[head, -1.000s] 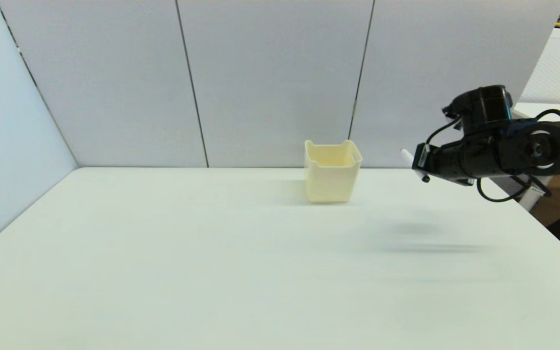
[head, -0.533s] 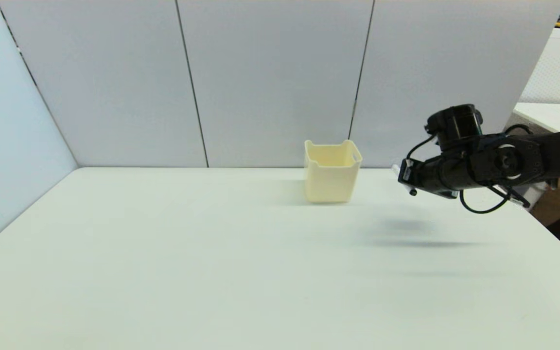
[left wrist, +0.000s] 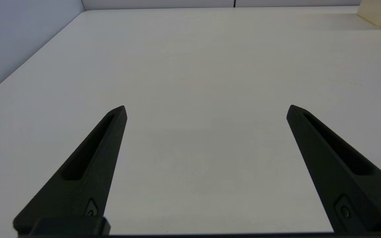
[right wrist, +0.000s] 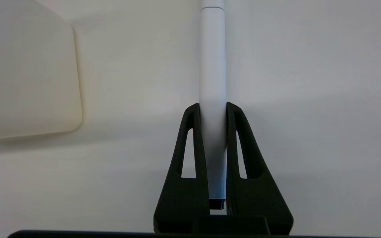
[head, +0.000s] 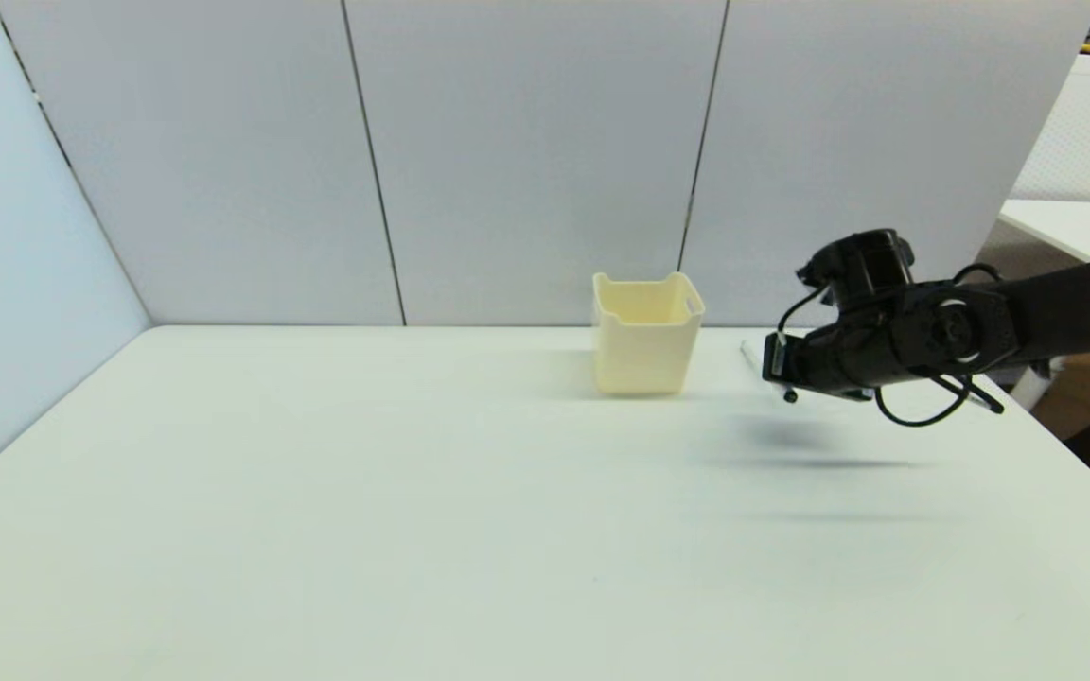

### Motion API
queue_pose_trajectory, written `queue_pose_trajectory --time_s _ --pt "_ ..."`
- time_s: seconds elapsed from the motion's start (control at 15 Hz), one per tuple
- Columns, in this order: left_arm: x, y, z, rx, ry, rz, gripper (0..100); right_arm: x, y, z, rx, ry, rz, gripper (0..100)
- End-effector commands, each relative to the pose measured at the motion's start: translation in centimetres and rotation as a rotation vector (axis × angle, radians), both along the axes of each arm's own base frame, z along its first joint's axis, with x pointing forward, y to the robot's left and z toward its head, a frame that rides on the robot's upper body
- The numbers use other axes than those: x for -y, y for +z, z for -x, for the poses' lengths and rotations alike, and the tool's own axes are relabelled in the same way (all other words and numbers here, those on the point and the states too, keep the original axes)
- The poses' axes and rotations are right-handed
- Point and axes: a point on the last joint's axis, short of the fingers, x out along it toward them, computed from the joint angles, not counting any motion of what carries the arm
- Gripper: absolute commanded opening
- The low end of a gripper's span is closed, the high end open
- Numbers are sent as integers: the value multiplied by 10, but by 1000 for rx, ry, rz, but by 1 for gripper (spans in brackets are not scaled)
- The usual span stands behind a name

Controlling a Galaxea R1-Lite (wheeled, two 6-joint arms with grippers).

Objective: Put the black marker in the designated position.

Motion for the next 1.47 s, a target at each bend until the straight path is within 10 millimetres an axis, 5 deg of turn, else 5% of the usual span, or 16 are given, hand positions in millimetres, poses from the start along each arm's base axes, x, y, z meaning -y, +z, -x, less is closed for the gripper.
queue_pose_trajectory --time_s 0.07,0.87,0.93,1.27,1.47 --pt "0 0 0 -1 0 0 100 1 -7 -4 -12 83 18 0" --pt "0 0 0 -1 0 0 100 -6 -19 -13 12 122 39 0" --pt "0 0 0 -1 0 0 100 -7 -19 -13 12 123 39 100" --pt "0 0 0 -1 0 0 100 -7 -17 -12 15 122 41 100" --pt "0 0 0 -1 0 0 100 -3 15 2 69 116 32 100"
